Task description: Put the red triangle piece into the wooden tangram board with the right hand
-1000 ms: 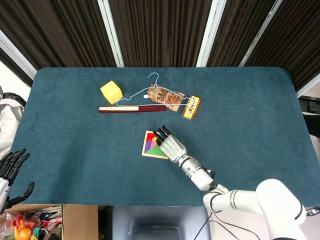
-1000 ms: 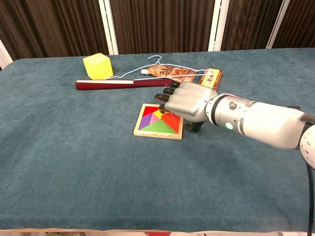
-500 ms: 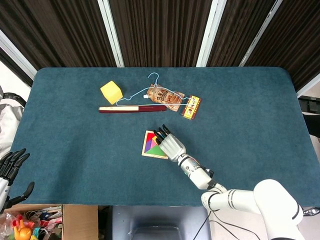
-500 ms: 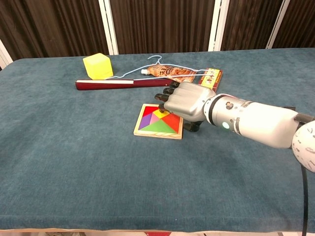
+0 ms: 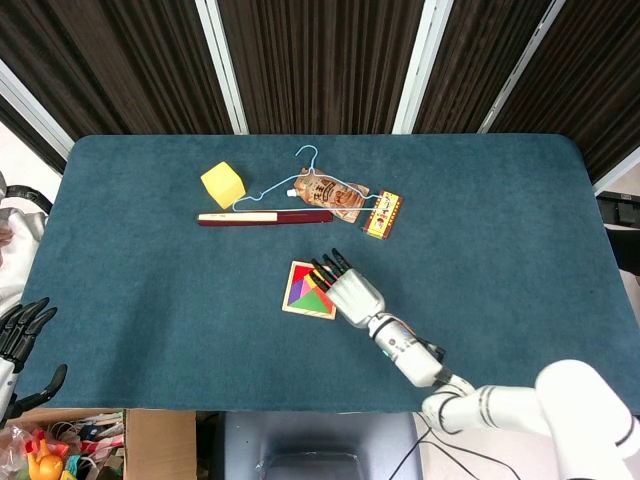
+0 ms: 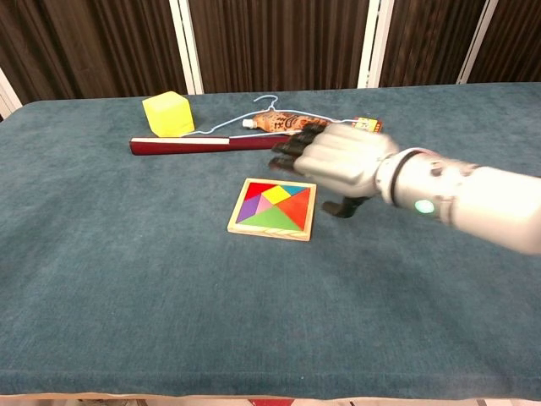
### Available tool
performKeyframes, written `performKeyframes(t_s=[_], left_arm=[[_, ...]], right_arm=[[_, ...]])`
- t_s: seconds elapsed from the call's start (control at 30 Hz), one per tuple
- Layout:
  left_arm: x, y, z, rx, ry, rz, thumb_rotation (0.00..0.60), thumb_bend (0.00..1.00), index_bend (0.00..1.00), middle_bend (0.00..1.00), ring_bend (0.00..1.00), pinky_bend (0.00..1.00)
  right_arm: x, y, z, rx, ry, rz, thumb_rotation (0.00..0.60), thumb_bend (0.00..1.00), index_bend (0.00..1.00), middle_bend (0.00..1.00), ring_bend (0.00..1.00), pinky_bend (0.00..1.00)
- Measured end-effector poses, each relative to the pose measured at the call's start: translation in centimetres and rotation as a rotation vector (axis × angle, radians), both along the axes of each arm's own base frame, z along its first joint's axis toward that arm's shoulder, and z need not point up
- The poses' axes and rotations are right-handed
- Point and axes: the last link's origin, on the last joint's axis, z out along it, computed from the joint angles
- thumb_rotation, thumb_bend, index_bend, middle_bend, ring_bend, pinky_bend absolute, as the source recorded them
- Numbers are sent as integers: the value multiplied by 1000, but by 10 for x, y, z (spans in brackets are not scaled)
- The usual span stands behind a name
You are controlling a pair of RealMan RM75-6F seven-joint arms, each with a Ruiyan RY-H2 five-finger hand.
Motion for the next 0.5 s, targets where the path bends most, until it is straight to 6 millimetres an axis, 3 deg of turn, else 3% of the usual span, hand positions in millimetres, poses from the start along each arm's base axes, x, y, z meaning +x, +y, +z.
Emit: performKeyframes(t_s=[0.17,0.43,0.5], left_arm=[[-1,-1,1,14,10,9,600,441,0,0,0,24],[-1,2,-1,63,45,31,600,441,0,0,0,24],[0,3,-3,67,57,36,600,441,0,0,0,23]], right_arm=[[-37,27,49,-91,-118,-85,600,307,0,0,0,0],[-139,110,144,-341,-379,-388,600,229,0,0,0,0],[-153,125,161,-386,-441,-415,600,220,0,0,0,0]])
